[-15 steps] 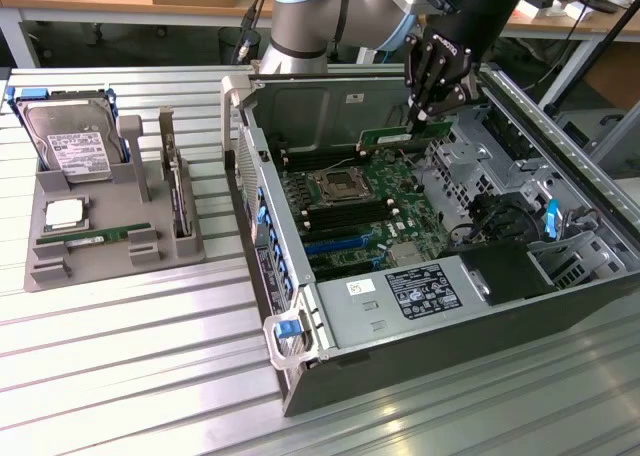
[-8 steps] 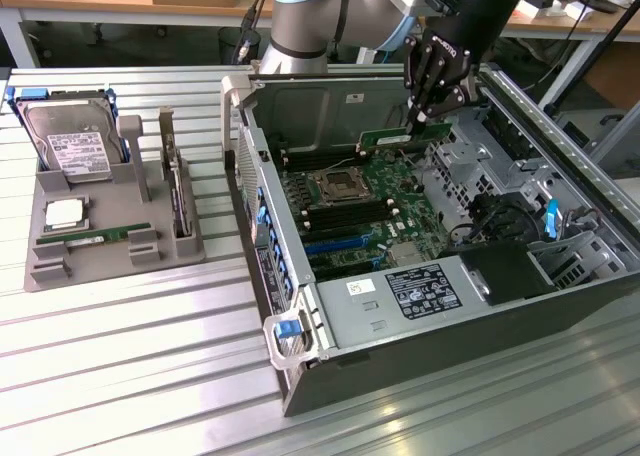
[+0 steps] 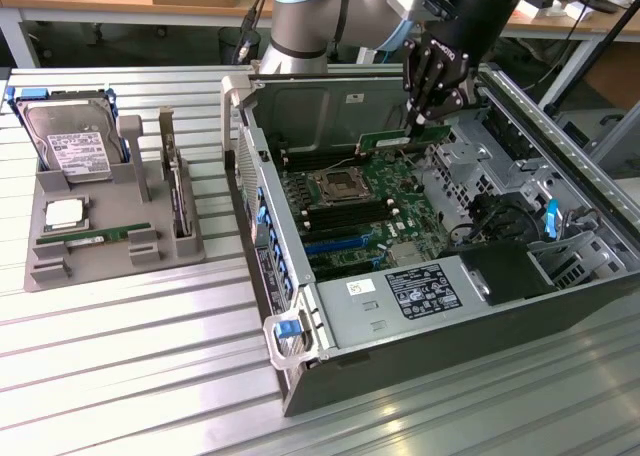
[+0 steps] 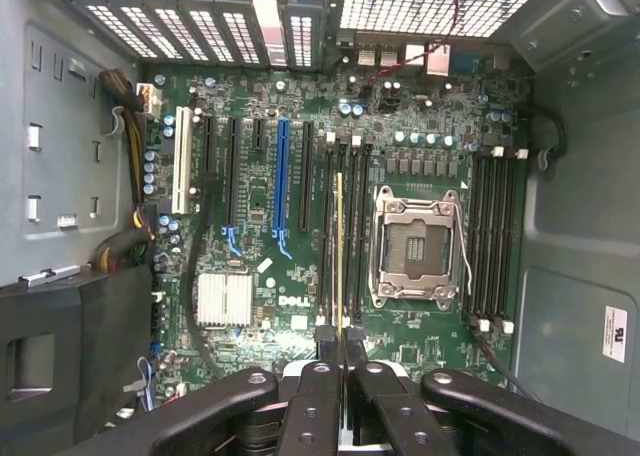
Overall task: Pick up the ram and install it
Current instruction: 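Insert the ram into the slot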
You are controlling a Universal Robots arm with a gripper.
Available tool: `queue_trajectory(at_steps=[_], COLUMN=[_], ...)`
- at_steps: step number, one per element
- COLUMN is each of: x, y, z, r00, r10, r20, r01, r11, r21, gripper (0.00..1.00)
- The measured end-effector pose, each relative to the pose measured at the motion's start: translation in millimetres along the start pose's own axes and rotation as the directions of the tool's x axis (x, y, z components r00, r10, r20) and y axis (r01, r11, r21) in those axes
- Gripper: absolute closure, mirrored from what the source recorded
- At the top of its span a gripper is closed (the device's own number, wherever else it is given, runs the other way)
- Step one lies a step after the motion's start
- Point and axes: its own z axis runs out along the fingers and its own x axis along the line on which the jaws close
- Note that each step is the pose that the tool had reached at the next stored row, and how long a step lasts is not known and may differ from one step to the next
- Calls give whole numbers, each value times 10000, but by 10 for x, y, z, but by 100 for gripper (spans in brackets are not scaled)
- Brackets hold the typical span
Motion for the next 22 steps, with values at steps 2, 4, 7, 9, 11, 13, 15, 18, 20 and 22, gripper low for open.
queue_trajectory(at_steps=[2, 4, 7, 9, 11, 13, 15, 18, 20, 22], x=[0, 0, 0, 0, 0, 0, 1, 1, 1, 1], y=[0, -1, -1, -1, -1, -1, -1, -1, -2, -2], z=[6, 13, 21, 25, 28, 31, 35, 45, 51, 62], r00=[10000, 10000, 10000, 10000, 10000, 10000, 10000, 10000, 10000, 10000], r10=[0, 0, 0, 0, 0, 0, 0, 0, 0, 0], r20=[0, 0, 0, 1, 1, 0, 0, 0, 1, 1], r01=[0, 0, 0, 0, 0, 0, 0, 0, 0, 0], r11=[10000, 10000, 10000, 10000, 10000, 10000, 10000, 10000, 10000, 10000], r21=[0, 0, 0, 0, 0, 0, 0, 0, 0, 0], gripper=[88, 88, 88, 88, 88, 88, 88, 88, 88, 88])
